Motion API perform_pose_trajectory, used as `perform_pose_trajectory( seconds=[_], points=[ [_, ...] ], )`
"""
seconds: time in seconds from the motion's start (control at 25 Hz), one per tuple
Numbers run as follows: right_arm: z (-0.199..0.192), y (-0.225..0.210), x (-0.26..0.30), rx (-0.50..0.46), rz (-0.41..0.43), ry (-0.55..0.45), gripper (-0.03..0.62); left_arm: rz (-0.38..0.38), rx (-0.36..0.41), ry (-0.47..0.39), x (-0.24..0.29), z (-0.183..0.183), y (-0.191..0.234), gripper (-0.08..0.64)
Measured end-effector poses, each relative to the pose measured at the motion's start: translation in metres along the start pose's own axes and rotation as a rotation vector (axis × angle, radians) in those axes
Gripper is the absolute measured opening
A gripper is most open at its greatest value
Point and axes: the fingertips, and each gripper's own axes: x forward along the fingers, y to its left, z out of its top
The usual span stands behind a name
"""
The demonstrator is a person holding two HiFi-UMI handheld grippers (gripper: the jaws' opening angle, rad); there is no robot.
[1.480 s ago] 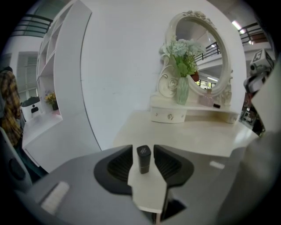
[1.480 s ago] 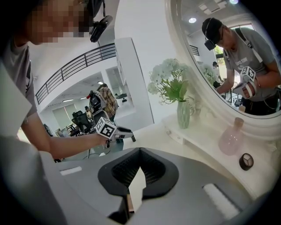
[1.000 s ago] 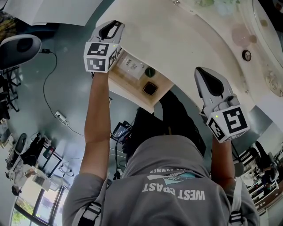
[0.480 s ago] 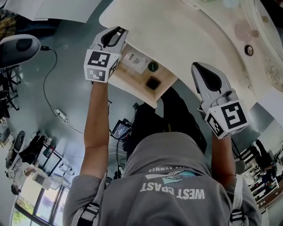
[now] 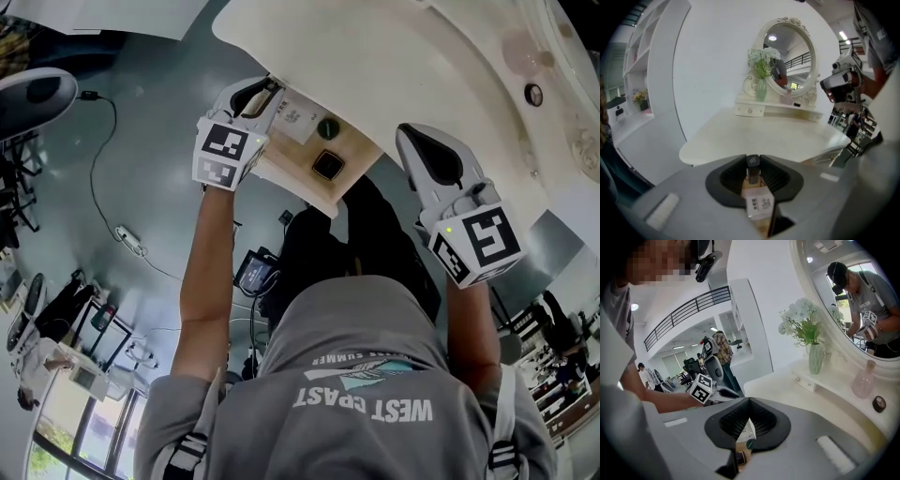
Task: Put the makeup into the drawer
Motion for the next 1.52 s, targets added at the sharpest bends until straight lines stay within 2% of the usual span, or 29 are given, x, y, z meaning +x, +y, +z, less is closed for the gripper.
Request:
perform_pose_trajectory(
  seconds=[0.56,0.84,0.96,1.16,1.28,1.4,1.52],
  points=[
    [-0.029,0.007,-0.007,0.021,-0.008,0.006,0.002,-0.155,-0.005,0.159,0.03,-0.081,-0.063,0.087],
    [-0.049,0.01,-0.008,0.036,-0.01,0.011,0.002,-0.241,0.031,0.224,0.042,-0.112,-0.093,0.087],
    [-0.054,0.01,-0.008,0.045,-0.012,0.012,0.002,-0.307,0.084,0.244,0.044,-0.121,-0.108,0.087],
    [-0.064,0.006,-0.013,0.065,-0.021,0.013,0.002,-0.423,0.26,0.278,0.047,-0.132,-0.135,0.087],
    [-0.071,0.005,-0.019,0.077,-0.027,0.011,0.002,-0.466,0.339,0.318,0.053,-0.144,-0.149,0.087],
    [-0.078,0.0,-0.024,0.089,-0.037,0.011,0.002,-0.491,0.395,0.345,0.061,-0.152,-0.156,0.087],
    [-0.084,-0.005,-0.028,0.1,-0.051,0.013,0.002,-0.515,0.418,0.352,0.069,-0.154,-0.161,0.087]
  ],
)
